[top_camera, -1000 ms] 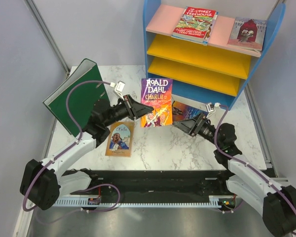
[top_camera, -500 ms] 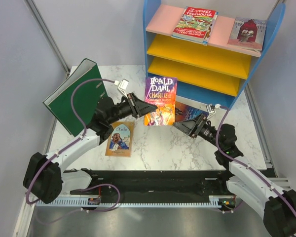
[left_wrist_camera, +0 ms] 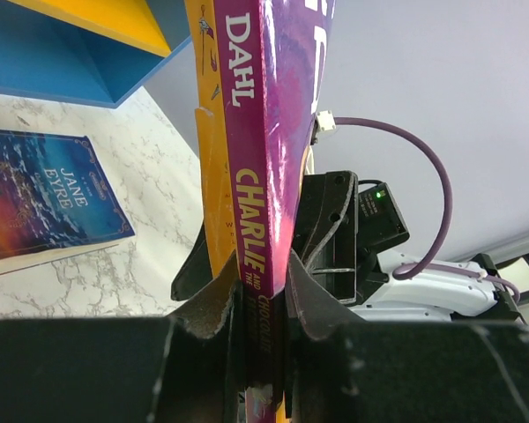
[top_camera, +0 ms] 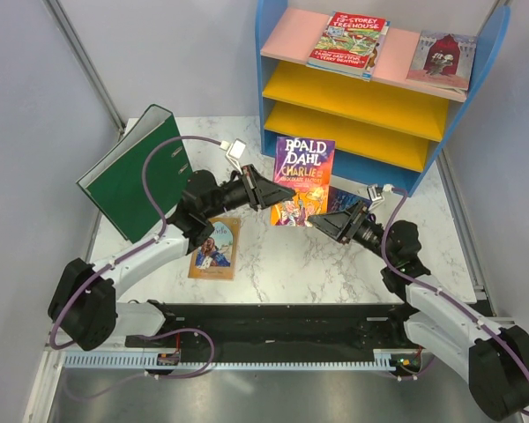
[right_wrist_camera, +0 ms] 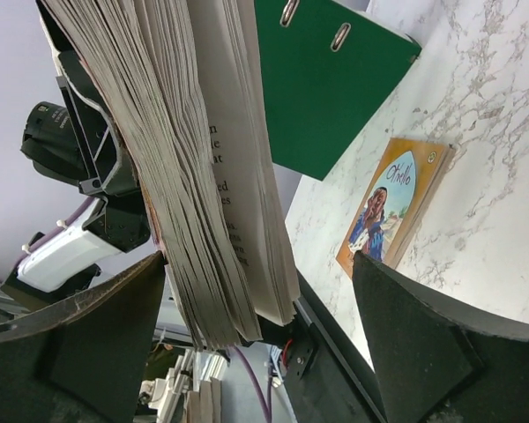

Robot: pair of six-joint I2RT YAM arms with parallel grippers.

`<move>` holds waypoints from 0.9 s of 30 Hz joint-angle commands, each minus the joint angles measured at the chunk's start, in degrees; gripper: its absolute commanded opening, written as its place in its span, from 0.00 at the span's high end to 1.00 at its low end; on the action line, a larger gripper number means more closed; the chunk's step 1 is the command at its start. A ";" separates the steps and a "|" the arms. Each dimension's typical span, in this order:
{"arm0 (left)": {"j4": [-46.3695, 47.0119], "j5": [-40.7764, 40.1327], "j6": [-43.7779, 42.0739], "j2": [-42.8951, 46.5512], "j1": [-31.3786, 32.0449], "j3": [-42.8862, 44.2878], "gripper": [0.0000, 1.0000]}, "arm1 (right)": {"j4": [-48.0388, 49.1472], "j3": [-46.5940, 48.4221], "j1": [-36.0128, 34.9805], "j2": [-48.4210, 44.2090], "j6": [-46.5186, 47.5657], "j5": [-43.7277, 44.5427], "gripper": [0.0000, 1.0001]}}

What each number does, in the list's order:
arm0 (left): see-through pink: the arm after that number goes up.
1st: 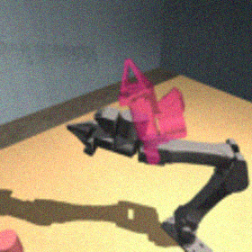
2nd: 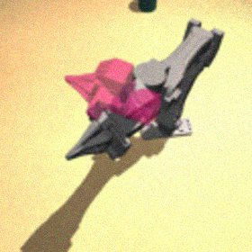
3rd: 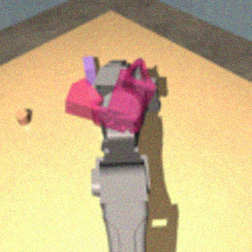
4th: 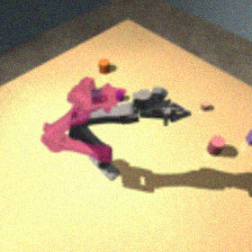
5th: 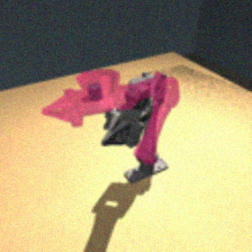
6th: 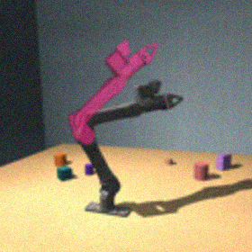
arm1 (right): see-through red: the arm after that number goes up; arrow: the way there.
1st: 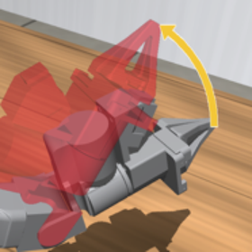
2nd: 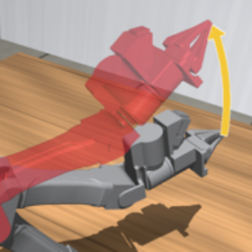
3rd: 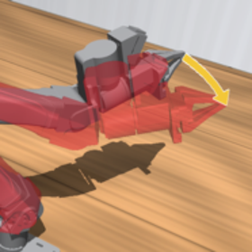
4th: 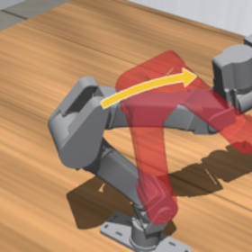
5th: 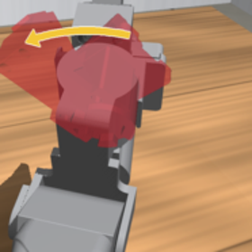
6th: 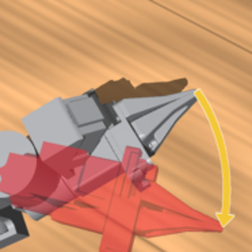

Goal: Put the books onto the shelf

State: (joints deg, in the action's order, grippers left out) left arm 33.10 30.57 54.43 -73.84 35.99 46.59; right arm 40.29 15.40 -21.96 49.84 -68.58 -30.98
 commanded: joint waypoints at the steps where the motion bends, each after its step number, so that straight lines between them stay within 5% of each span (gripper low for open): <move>1: 2.76 0.29 -0.29 0.72 0.49 3.51 0.98 | 3.57 2.35 -0.19 -0.80 -0.86 0.57 0.09; 5: 3.02 -0.24 -0.29 0.28 0.49 3.68 0.98 | 3.04 3.58 -0.19 -0.72 -0.94 -0.39 0.33; 7: 3.02 -0.33 -0.29 -0.16 0.49 3.86 0.98 | 3.21 3.85 -0.19 -0.28 -1.73 -0.92 0.57; 8: 2.93 -0.07 -0.73 -0.25 0.49 3.95 0.98 | 3.39 4.02 -0.19 -0.19 -2.08 -0.92 0.83; 10: -0.04 -0.59 -2.04 -0.07 0.40 4.74 0.98 | 2.78 4.46 -0.19 -0.80 -2.17 -1.36 0.98; 12: -2.42 -1.74 -4.24 0.45 0.22 5.87 0.93 | 0.06 5.43 -0.19 -1.85 -1.04 -1.01 1.00; 14: -6.90 -2.70 -6.44 0.89 -0.21 7.19 0.78 | -5.02 7.45 -0.19 -3.78 1.67 -0.66 1.00; 16: -10.49 -3.84 -8.11 1.33 -0.83 7.55 0.49 | -8.63 10.51 -0.19 -5.28 3.79 -0.57 1.00; 18: -13.31 -4.90 -8.99 2.39 -1.88 7.73 0.10 | -14.79 13.24 -0.28 -5.63 7.48 -0.48 1.00; 19: -15.76 -5.86 -10.04 2.91 -2.23 7.64 0.01 | -16.89 16.30 -0.19 -5.64 8.97 -0.40 1.00; 27: -27.29 -14.65 -14.70 15.28 -8.73 1.32 0.00 | -29.30 31.51 -0.19 -1.08 17.86 -1.80 1.00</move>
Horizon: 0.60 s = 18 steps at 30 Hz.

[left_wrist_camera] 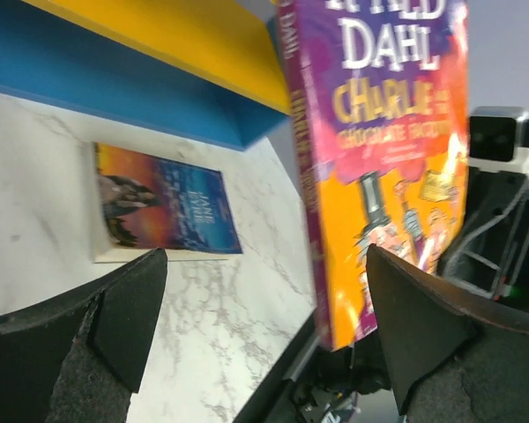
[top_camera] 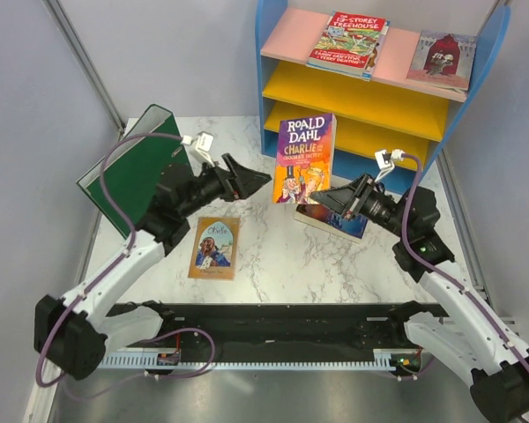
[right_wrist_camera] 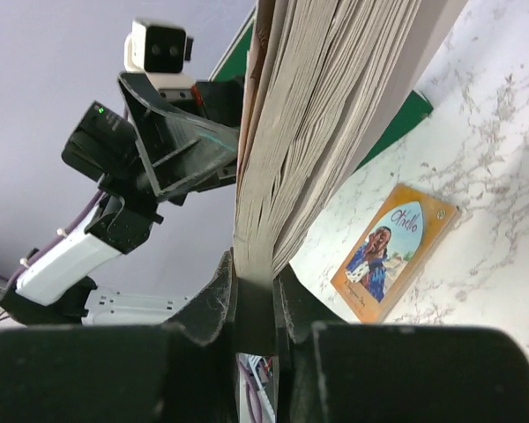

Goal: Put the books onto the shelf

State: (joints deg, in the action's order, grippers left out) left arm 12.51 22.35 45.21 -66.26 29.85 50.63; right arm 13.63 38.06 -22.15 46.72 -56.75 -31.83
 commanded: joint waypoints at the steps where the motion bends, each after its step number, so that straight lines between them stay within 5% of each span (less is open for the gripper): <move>1: -8.10 -9.14 -5.83 9.12 -2.77 -4.12 0.00 | -3.16 10.17 0.00 2.76 6.39 -1.38 1.00; 18: -12.07 -3.98 -8.47 14.67 -1.63 -21.09 0.00 | -11.25 52.62 4.92 30.96 7.54 -3.84 1.00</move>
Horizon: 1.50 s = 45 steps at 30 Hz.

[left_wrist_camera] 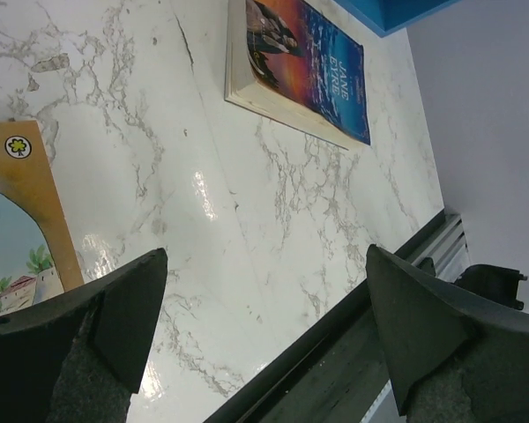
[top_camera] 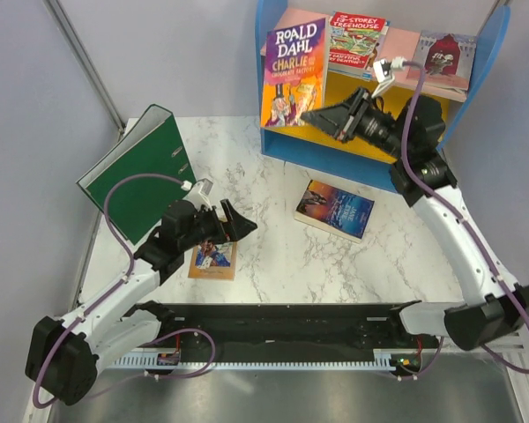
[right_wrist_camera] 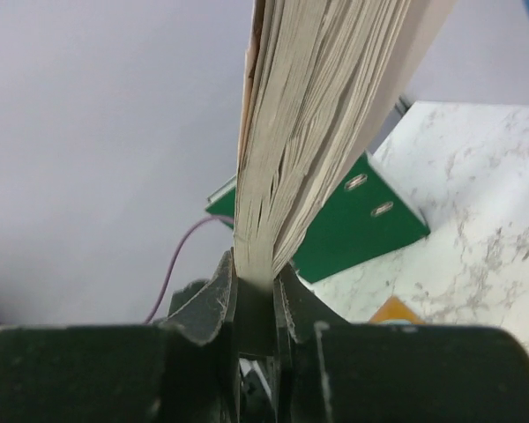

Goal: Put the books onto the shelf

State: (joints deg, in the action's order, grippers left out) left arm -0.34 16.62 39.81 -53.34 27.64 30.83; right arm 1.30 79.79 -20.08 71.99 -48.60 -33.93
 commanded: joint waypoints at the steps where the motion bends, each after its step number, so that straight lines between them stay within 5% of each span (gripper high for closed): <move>1: 0.87 1.66 -2.99 2.10 0.66 -1.82 0.01 | 1.07 12.92 4.76 7.28 -2.36 -2.36 1.00; 14: 3.50 0.08 0.62 6.32 3.74 -12.10 0.01 | 3.35 46.76 16.91 32.51 -20.39 -10.10 1.00; 45: 5.00 0.08 0.71 7.73 5.41 -11.50 0.01 | 4.41 35.88 22.10 33.22 -24.79 -6.68 0.97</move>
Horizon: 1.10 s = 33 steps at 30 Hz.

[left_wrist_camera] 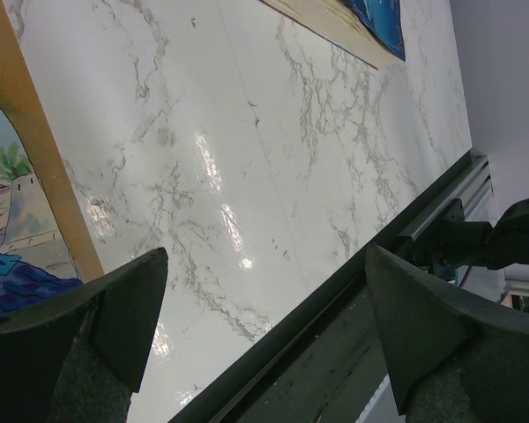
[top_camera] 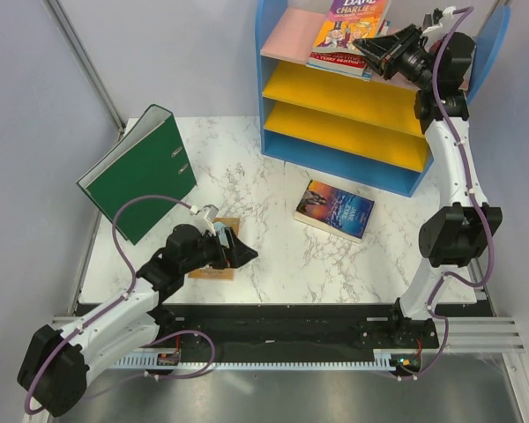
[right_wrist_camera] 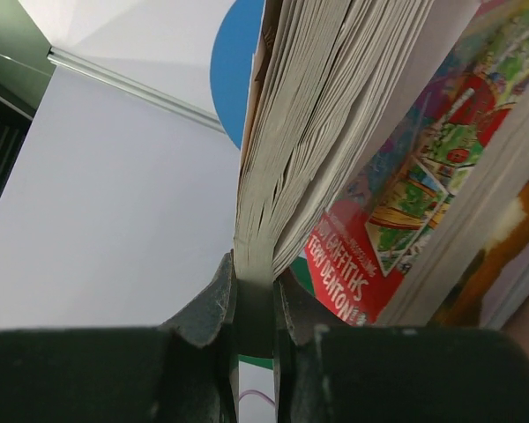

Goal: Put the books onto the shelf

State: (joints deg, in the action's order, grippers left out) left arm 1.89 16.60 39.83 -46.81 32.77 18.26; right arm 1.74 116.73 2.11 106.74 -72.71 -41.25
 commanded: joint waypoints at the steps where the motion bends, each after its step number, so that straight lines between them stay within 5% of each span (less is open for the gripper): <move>1: 2.77 0.10 0.68 1.19 0.27 1.16 0.01 | 3.98 -1.41 -0.09 -1.97 -0.59 0.82 0.97; 15: 2.77 0.10 0.60 1.72 0.27 0.90 0.01 | 4.50 -5.19 0.00 -3.82 -0.50 1.26 0.89; 21: 2.68 0.10 0.68 2.24 0.36 0.55 0.01 | 5.03 -7.48 0.00 -5.75 -1.12 1.44 0.76; 27: 2.68 -0.08 0.68 2.60 0.27 0.11 0.00 | 5.91 -8.01 0.00 -6.28 -1.38 1.00 0.41; 33: 2.68 -0.25 1.03 3.48 0.36 -0.51 0.00 | 5.82 -9.41 0.09 -6.80 -1.47 0.56 0.33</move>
State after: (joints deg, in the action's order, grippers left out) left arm 2.50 16.58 39.83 -44.62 32.82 18.24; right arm 5.63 108.25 2.11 102.26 -73.93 -40.12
